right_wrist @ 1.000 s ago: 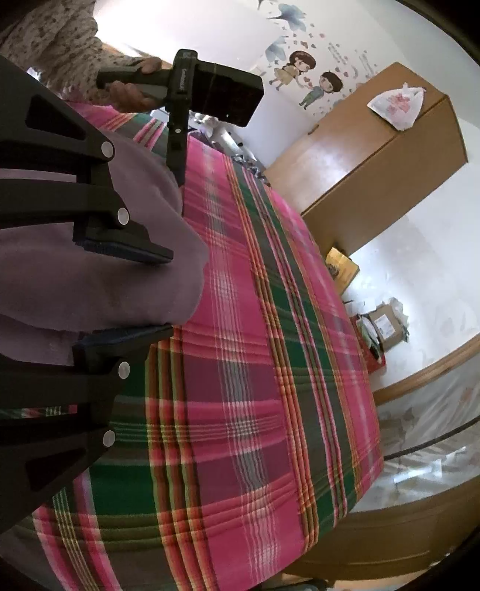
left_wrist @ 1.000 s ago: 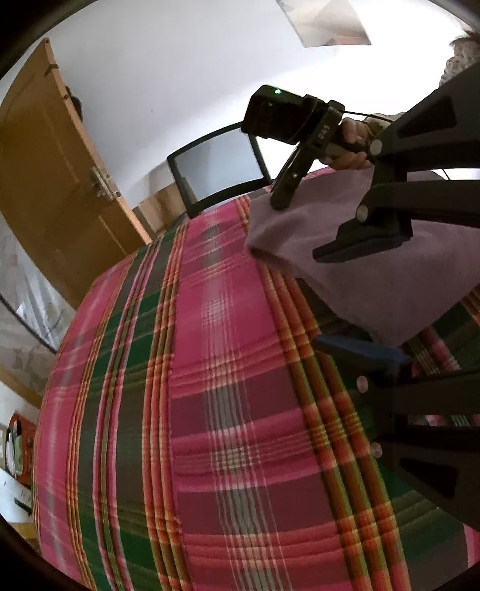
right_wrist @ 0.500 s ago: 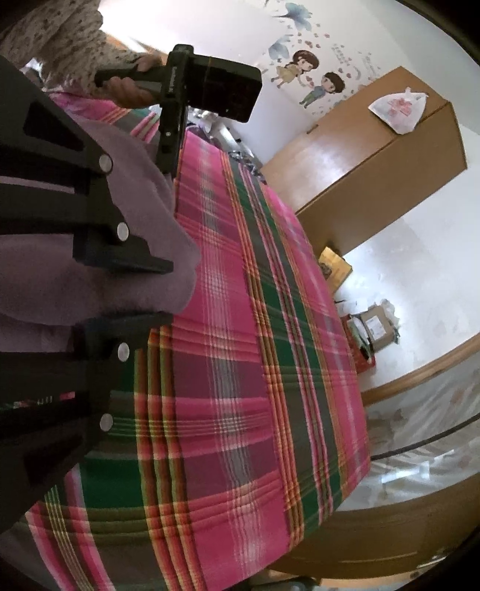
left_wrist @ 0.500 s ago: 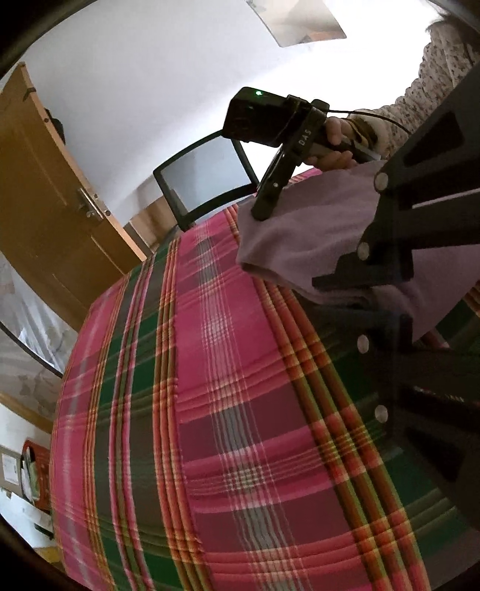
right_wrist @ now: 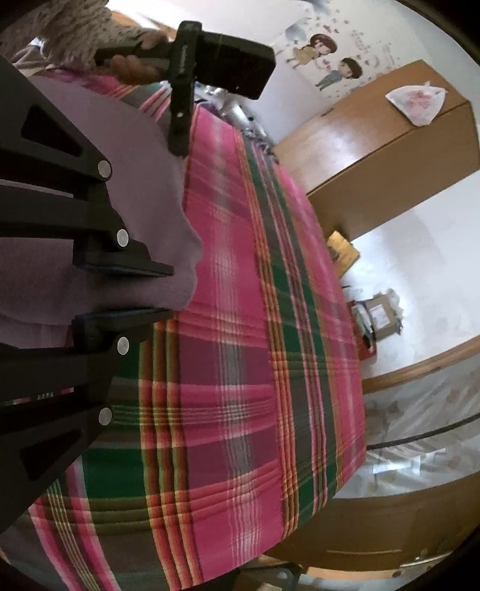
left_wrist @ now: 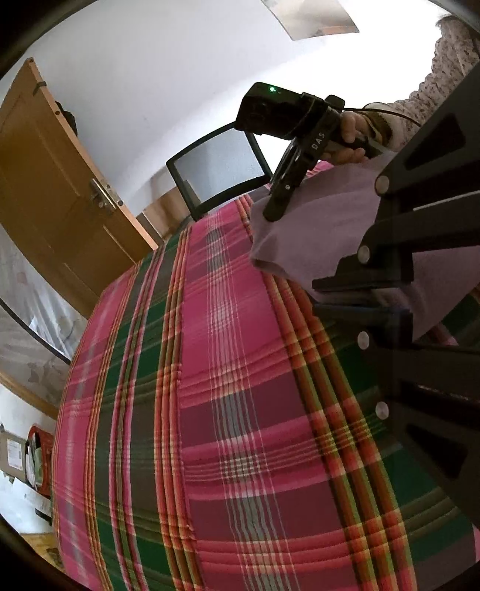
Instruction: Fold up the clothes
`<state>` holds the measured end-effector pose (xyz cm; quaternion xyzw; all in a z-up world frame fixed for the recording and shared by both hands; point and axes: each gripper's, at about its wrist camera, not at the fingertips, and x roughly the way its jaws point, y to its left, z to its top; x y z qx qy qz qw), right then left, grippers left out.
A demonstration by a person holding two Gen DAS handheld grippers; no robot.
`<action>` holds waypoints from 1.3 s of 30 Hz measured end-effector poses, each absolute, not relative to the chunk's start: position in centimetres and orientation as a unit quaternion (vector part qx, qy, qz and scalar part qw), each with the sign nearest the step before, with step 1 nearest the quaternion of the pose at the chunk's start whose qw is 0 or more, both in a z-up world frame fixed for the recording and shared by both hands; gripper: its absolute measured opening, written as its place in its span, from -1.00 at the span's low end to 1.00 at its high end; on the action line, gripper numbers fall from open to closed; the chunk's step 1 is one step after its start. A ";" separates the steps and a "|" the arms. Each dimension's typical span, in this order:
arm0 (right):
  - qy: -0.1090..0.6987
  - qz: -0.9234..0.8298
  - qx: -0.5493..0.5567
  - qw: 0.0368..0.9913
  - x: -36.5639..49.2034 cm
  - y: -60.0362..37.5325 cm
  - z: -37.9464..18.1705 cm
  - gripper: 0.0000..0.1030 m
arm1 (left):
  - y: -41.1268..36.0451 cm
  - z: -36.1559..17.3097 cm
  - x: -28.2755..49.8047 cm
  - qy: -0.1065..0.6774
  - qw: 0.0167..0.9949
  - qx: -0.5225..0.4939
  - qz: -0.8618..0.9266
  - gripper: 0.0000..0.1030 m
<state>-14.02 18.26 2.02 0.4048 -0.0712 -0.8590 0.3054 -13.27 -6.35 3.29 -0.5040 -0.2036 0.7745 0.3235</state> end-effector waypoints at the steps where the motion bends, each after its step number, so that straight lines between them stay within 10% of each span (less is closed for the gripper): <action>1: -0.073 -0.858 0.407 0.305 -14.1 18.3 2.0 -0.69 | -6.4 3.1 -13.4 -0.207 0.322 -0.506 0.773 -0.87; 20: -0.111 -0.883 0.371 0.267 -6.1 23.9 4.4 -0.42 | -8.0 5.5 -7.2 -0.202 0.306 -0.486 0.793 -0.37; 39: -0.127 -0.884 0.370 0.256 4.8 26.5 0.9 -0.38 | -6.2 2.7 1.2 -0.229 0.306 -0.530 0.756 -0.30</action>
